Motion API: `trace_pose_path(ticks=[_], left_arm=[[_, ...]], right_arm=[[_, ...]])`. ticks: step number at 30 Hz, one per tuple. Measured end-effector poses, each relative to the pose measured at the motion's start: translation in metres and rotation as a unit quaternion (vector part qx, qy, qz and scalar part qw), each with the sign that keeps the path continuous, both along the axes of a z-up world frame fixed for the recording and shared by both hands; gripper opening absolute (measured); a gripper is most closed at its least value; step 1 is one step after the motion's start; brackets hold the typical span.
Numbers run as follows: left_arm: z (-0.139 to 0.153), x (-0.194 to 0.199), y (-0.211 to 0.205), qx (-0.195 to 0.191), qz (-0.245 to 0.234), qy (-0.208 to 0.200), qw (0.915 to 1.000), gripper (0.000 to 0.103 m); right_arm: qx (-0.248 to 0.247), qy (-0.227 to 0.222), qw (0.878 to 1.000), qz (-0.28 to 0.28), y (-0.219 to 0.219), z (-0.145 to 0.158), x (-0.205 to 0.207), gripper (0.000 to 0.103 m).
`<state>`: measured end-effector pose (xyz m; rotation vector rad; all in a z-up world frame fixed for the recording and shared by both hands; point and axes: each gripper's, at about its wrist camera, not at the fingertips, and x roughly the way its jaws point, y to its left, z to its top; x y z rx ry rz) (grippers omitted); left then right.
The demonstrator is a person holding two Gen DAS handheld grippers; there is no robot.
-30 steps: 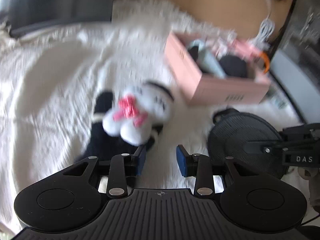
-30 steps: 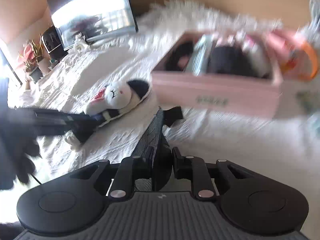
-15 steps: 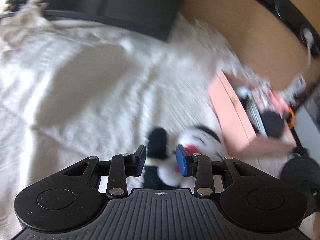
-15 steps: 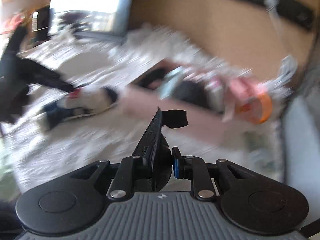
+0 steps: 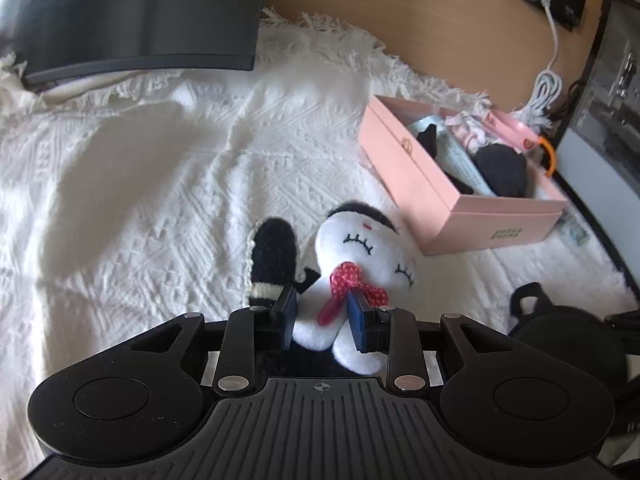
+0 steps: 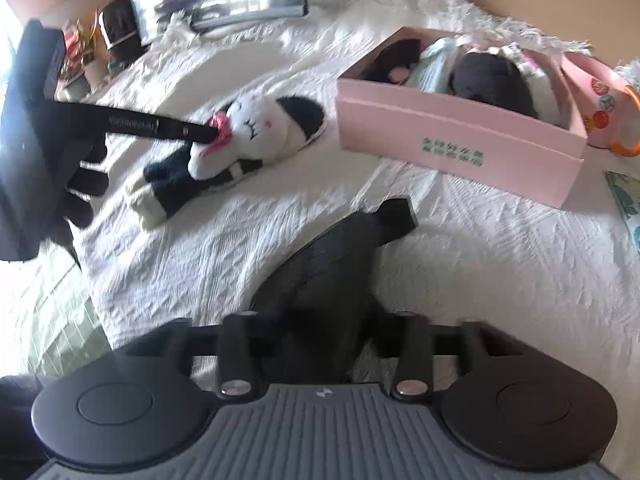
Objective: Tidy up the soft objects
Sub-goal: 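Lift the plush bunny with the left tool while the right tool holds the pouch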
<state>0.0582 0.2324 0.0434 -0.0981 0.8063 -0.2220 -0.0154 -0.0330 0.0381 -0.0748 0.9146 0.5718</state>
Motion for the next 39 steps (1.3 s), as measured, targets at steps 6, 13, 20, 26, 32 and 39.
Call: trace_pose_path(ticks=[6, 13, 20, 26, 32, 39], left_arm=[[-0.005, 0.023, 0.000, 0.016, 0.028, 0.020, 0.9993, 0.033], [0.001, 0.020, 0.002, 0.001, -0.034, 0.043, 0.9985, 0.033], [0.015, -0.007, -0.008, 0.045, -0.107, -0.011, 0.9932, 0.034], [0.026, -0.003, -0.020, 0.060, -0.069, -0.032, 0.9953, 0.034], [0.001, 0.010, -0.038, 0.077, -0.084, 0.002, 0.9935, 0.093], [-0.010, 0.010, -0.040, 0.112, -0.092, -0.008, 0.9894, 0.090]], right_arm=[[0.000, -0.016, 1.000, 0.011, 0.000, 0.007, -0.003, 0.022], [0.004, 0.006, 1.000, -0.014, -0.008, 0.001, -0.003, 0.039], [-0.008, -0.003, 1.000, -0.025, -0.008, -0.002, -0.005, 0.053], [-0.017, -0.014, 0.999, -0.027, -0.003, -0.004, -0.007, 0.059], [-0.015, -0.020, 0.999, -0.037, -0.005, -0.005, -0.010, 0.063], [-0.014, -0.025, 0.999, -0.043, -0.005, -0.006, -0.012, 0.064]])
